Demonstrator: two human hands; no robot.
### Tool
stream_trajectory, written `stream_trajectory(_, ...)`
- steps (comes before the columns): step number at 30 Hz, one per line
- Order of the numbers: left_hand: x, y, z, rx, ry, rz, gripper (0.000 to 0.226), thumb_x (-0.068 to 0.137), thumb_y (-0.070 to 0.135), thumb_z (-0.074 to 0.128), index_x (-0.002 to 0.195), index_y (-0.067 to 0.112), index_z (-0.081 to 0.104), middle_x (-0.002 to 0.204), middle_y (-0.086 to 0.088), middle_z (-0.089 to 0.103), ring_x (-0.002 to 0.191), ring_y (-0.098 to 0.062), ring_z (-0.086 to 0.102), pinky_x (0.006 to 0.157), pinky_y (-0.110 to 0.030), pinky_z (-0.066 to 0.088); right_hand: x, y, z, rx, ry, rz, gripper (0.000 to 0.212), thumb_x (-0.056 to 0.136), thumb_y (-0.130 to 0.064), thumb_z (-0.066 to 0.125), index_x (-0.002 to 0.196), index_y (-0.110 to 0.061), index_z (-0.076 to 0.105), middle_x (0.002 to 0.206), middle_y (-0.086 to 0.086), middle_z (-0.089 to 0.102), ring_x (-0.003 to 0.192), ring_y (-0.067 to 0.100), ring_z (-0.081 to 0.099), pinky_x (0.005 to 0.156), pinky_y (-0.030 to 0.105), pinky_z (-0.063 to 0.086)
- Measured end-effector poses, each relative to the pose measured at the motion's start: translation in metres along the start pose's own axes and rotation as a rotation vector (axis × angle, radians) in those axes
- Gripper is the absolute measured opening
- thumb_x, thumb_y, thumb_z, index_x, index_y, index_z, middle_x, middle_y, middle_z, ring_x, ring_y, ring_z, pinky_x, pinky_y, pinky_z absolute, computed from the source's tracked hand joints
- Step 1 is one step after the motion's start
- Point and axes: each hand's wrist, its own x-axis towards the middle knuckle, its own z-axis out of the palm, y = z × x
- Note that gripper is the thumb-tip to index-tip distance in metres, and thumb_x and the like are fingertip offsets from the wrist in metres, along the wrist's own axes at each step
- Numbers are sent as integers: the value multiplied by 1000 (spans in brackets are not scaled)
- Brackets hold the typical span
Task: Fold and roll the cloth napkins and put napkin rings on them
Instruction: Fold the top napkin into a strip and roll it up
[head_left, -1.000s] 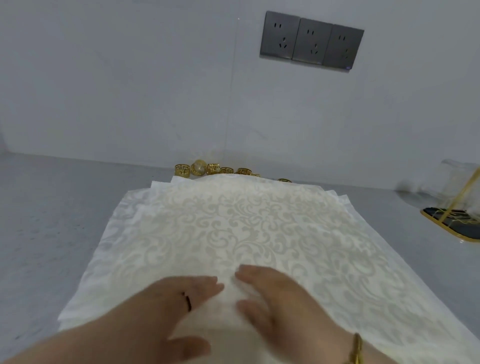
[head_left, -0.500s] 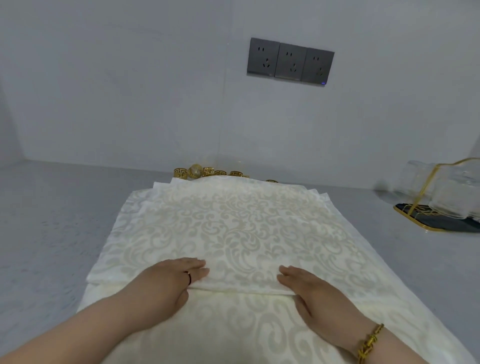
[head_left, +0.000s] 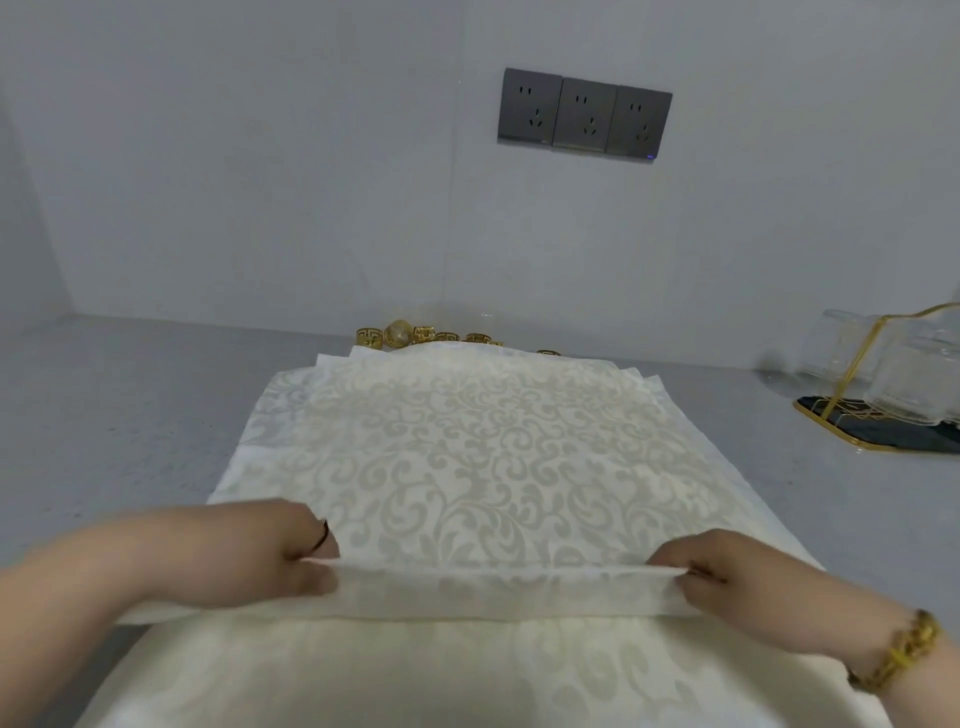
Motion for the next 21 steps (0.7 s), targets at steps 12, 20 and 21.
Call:
stream_trajectory(12, 79, -29, -6, 16, 569, -423, 13, 94, 28, 44, 89, 25, 55, 95, 10, 57, 94, -13, 54, 71, -21, 34, 88, 4, -11, -176, 368, 243, 15, 89, -13, 40, 84, -20, 52, 95, -1, 62, 89, 17, 54, 73, 23, 39)
stream_trajectory(20, 104, -47, 5, 11, 720, -439, 20, 95, 29, 43, 99, 23, 61, 92, 11, 58, 86, -10, 52, 65, -21, 35, 127, 18, 8, -391, 431, 218, 19, 95, -22, 37, 99, -20, 55, 110, -2, 57, 101, 18, 54, 86, 26, 35)
stream_trajectory(21, 105, -47, 6, 9, 731, -448, 20, 95, 30, 43, 99, 23, 62, 96, 10, 60, 90, -11, 55, 67, -21, 36, 128, 20, 10, -396, 453, 215, 20, 95, -23, 37, 101, -21, 56, 109, -2, 57, 100, 17, 54, 85, 25, 35)
